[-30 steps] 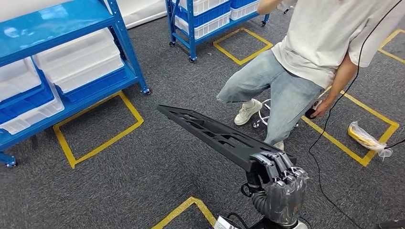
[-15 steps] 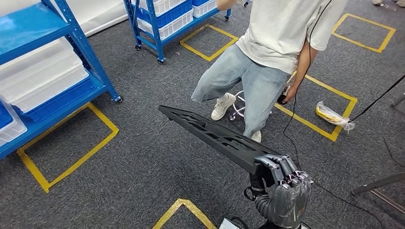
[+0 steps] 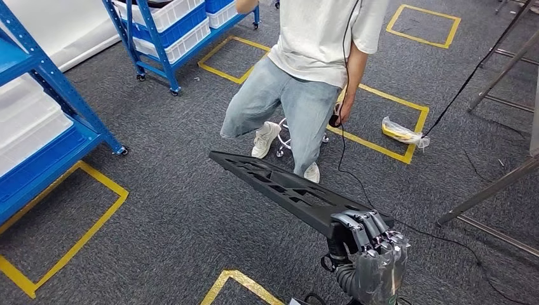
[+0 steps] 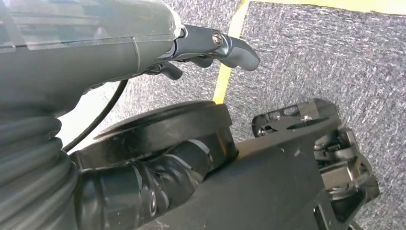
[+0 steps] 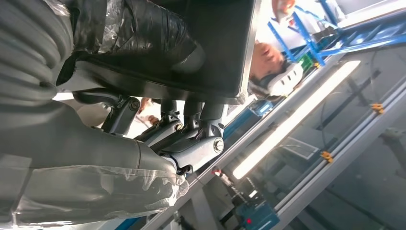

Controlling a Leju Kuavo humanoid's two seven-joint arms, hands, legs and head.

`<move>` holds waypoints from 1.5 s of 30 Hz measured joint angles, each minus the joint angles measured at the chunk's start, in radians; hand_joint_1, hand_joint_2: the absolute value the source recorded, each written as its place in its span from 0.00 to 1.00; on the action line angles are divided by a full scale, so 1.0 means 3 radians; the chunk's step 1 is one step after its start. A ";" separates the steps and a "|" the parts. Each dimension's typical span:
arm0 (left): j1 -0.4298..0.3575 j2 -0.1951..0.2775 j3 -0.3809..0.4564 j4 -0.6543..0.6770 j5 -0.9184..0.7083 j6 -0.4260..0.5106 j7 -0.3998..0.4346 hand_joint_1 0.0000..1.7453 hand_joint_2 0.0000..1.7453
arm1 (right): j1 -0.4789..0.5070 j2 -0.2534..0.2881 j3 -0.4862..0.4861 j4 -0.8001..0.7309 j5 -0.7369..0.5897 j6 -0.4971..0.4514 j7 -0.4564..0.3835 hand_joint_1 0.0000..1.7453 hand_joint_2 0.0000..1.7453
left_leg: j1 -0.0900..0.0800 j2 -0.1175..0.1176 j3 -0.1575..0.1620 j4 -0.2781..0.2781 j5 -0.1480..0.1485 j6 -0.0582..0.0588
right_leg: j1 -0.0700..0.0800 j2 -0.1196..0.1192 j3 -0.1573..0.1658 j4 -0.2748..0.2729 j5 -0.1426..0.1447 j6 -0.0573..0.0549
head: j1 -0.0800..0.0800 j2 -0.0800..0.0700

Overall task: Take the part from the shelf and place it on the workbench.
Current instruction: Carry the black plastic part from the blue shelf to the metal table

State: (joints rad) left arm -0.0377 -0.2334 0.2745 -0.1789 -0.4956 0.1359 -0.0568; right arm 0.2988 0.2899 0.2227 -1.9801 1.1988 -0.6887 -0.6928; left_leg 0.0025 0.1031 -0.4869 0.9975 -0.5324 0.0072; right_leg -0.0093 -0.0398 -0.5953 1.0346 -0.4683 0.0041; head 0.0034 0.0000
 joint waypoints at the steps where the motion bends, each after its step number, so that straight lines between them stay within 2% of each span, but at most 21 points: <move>1: 0.0000 0.0000 0.0000 0.0000 0.0000 -0.0004 -0.0007 0.00 1.00 | -0.0005 0.0000 0.0002 0.0000 0.0005 0.0000 0.0000 1.00 1.00 | 0.0007 -0.0038 -0.0006 0.0035 -0.0036 -0.0016 | -0.0005 0.0029 0.0001 -0.0011 0.0007 -0.0022 | -0.0001 0.0000; 5: -0.0009 0.0001 0.0002 0.0000 -0.0004 -0.0033 -0.0048 0.00 1.00 | -0.0037 0.0000 0.0016 0.0007 0.0014 -0.0001 0.0000 1.00 1.00 | 0.0025 -0.0285 -0.0310 0.0733 -0.0421 -0.0048 | -0.0010 0.0152 0.0000 -0.0031 0.0024 -0.0076 | -0.0003 0.0000; 7: -0.0026 0.0001 0.0002 0.0000 -0.0004 -0.0043 -0.0055 0.00 1.00 | -0.0044 0.0000 0.0018 0.0016 0.0015 0.0000 0.0000 1.00 1.00 | 0.0025 -0.0307 -0.0401 0.0936 -0.0430 -0.0044 | -0.0001 0.0235 0.0005 -0.0028 0.0025 -0.0079 | -0.0002 0.0000; 9: -0.0024 0.0001 0.0002 0.0000 -0.0009 -0.0049 -0.0054 0.00 1.00 | -0.0053 0.0000 0.0019 0.0023 0.0015 0.0000 0.0000 1.00 1.00 | 0.0026 -0.0341 -0.0288 0.0666 -0.0198 -0.0026 | 0.0002 0.0332 0.0013 -0.0020 0.0024 -0.0078 | -0.0002 0.0000; 11: -0.0008 0.0001 0.0002 0.0000 -0.0016 -0.0051 -0.0052 0.00 1.00 | -0.0072 0.0000 0.0021 0.0033 0.0014 0.0000 0.0000 1.00 1.00 | 0.0032 -0.0483 -0.0130 0.0263 0.0002 -0.0005 | 0.0001 0.0418 0.0003 -0.0005 0.0028 -0.0066 | -0.0002 0.0000; 13: -0.0002 0.0001 0.0001 0.0000 -0.0022 -0.0047 -0.0050 0.00 1.00 | -0.0093 0.0000 0.0022 0.0047 0.0013 0.0000 0.0000 1.00 1.00 | 0.0030 -0.0583 -0.0072 0.0081 0.0031 0.0010 | -0.0004 0.0484 -0.0036 0.0007 0.0048 -0.0029 | -0.0002 0.0000; 15: -0.0010 -0.0003 0.0001 0.0000 -0.0028 -0.0045 -0.0048 0.00 1.00 | -0.0106 0.0000 0.0022 0.0055 0.0013 0.0000 0.0000 1.00 1.00 | 0.0031 -0.0540 -0.0063 0.0039 0.0034 0.0037 | -0.0008 0.0529 -0.0069 0.0012 0.0069 0.0018 | -0.0002 0.0000; 17: -0.0009 -0.0008 0.0002 0.0000 -0.0031 -0.0044 -0.0048 0.00 1.00 | -0.0119 0.0000 0.0023 0.0062 0.0013 -0.0001 0.0000 1.00 1.00 | 0.0040 -0.0462 -0.0049 0.0004 0.0062 0.0082 | 0.0007 0.0422 -0.0123 0.0121 0.0006 0.0045 | 0.0003 0.0000; 19: 0.0001 -0.0009 0.0002 0.0000 -0.0032 -0.0040 -0.0047 0.00 1.00 | -0.0137 0.0000 0.0023 0.0073 0.0013 -0.0001 0.0000 1.00 1.00 | 0.0032 -0.0366 -0.0043 -0.0012 0.0072 0.0115 | 0.0016 0.0243 -0.0278 0.0457 -0.0183 0.0056 | 0.0009 0.0000; 22: 0.0008 -0.0006 0.0003 0.0000 -0.0035 -0.0040 -0.0045 0.00 1.00 | -0.0148 0.0000 0.0023 0.0095 0.0016 0.0000 0.0000 1.00 1.00 | 0.0017 -0.0222 -0.0045 -0.0009 0.0060 0.0125 | -0.0005 0.0160 -0.0476 0.0900 -0.0347 0.0074 | 0.0010 0.0000; 23: 0.0007 -0.0005 0.0003 0.0000 -0.0038 -0.0043 -0.0045 0.00 1.00 | -0.0150 0.0000 0.0023 0.0101 0.0018 0.0000 0.0000 1.00 1.00 | 0.0017 -0.0179 -0.0040 -0.0007 0.0053 0.0122 | -0.0012 0.0144 -0.0437 0.0840 -0.0288 0.0078 | 0.0011 0.0000; 26: 0.0010 -0.0004 0.0004 0.0000 -0.0049 -0.0050 -0.0044 0.00 1.00 | -0.0158 0.0000 0.0023 0.0108 0.0025 0.0000 0.0000 1.00 1.00 | 0.0008 -0.0075 -0.0012 0.0007 0.0015 0.0090 | -0.0001 -0.0024 -0.0095 0.0222 -0.0029 0.0065 | 0.0011 0.0000; 28: 0.0015 -0.0004 0.0004 0.0000 -0.0053 -0.0051 -0.0042 0.00 1.00 | -0.0165 0.0001 0.0024 0.0110 0.0028 0.0000 0.0000 1.00 1.00 | -0.0008 -0.0017 -0.0001 0.0016 -0.0008 0.0059 | 0.0026 -0.0106 0.0002 0.0019 -0.0004 0.0035 | 0.0011 0.0000; 30: 0.0009 -0.0004 0.0004 0.0000 -0.0057 -0.0051 -0.0041 0.00 1.00 | -0.0168 0.0003 0.0024 0.0111 0.0030 0.0000 0.0000 1.00 1.00 | -0.0011 0.0044 0.0014 0.0013 -0.0021 0.0030 | 0.0037 -0.0042 -0.0005 0.0007 -0.0003 0.0000 | 0.0010 0.0000; 32: 0.0004 -0.0004 0.0004 -0.0001 -0.0060 -0.0051 -0.0041 0.00 1.00 | -0.0169 0.0006 0.0024 0.0110 0.0028 -0.0001 0.0000 1.00 1.00 | 0.0003 -0.0028 0.0002 0.0079 -0.0088 -0.0003 | 0.0026 0.0028 0.0004 -0.0019 0.0009 -0.0040 | 0.0009 0.0000; 35: -0.0003 -0.0003 0.0004 -0.0002 -0.0066 -0.0050 -0.0048 0.00 1.00 | -0.0169 0.0009 0.0024 0.0110 0.0004 -0.0001 0.0000 1.00 1.00 | 0.0018 -0.0271 -0.0252 0.0623 -0.0370 -0.0033 | 0.0011 0.0126 0.0012 -0.0038 0.0021 -0.0082 | 0.0006 0.0000; 37: -0.0026 -0.0003 0.0004 -0.0002 -0.0069 -0.0046 -0.0050 0.00 1.00 | -0.0165 0.0008 0.0024 0.0109 -0.0014 -0.0001 0.0000 1.00 1.00 | 0.0019 -0.0304 -0.0405 0.0936 -0.0439 -0.0038 | 0.0015 0.0211 0.0014 -0.0033 0.0021 -0.0086 | 0.0006 0.0000; 39: -0.0032 -0.0003 0.0004 -0.0002 -0.0071 -0.0039 -0.0043 0.00 1.00 | -0.0160 0.0007 0.0024 0.0108 -0.0029 -0.0001 0.0000 1.00 1.00 | 0.0024 -0.0320 -0.0358 0.0798 -0.0254 -0.0031 | 0.0014 0.0313 0.0022 -0.0022 0.0021 -0.0085 | 0.0007 0.0000; 41: -0.0019 -0.0003 0.0004 -0.0002 -0.0072 -0.0032 -0.0032 0.00 1.00 | -0.0154 0.0006 0.0024 0.0104 -0.0044 -0.0001 0.0000 1.00 1.00 | 0.0033 -0.0436 -0.0208 0.0393 -0.0012 -0.0017 | 0.0013 0.0406 0.0016 -0.0002 0.0020 -0.0072 | 0.0007 0.0000; 43: -0.0013 -0.0005 0.0004 -0.0001 -0.0074 -0.0013 -0.0003 0.00 1.00 | -0.0147 0.0005 0.0024 0.0099 -0.0058 -0.0001 0.0000 1.00 1.00 | 0.0036 -0.0557 -0.0123 0.0136 0.0051 -0.0003 | 0.0011 0.0480 -0.0021 0.0017 0.0030 -0.0037 | 0.0007 0.0000; 45: -0.0034 -0.0013 0.0004 -0.0001 -0.0078 0.0018 0.0073 0.00 1.00 | -0.0145 0.0002 0.0024 0.0098 -0.0079 -0.0001 0.0001 1.00 1.00 | 0.0028 -0.0552 -0.0106 0.0081 0.0035 0.0022 | 0.0000 0.0539 -0.0055 0.0010 0.0058 0.0011 | 0.0008 0.0000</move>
State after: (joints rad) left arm -0.0479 -0.2372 0.2758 -0.1793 -0.5189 0.1412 -0.0347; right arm 0.2553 0.2906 0.2300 -1.9509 1.1750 -0.6889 -0.6924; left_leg 0.0111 -0.0625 -0.5187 1.0217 -0.5219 0.0137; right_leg -0.0092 0.1220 -0.6117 1.0376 -0.4509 0.0075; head 0.0057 0.0000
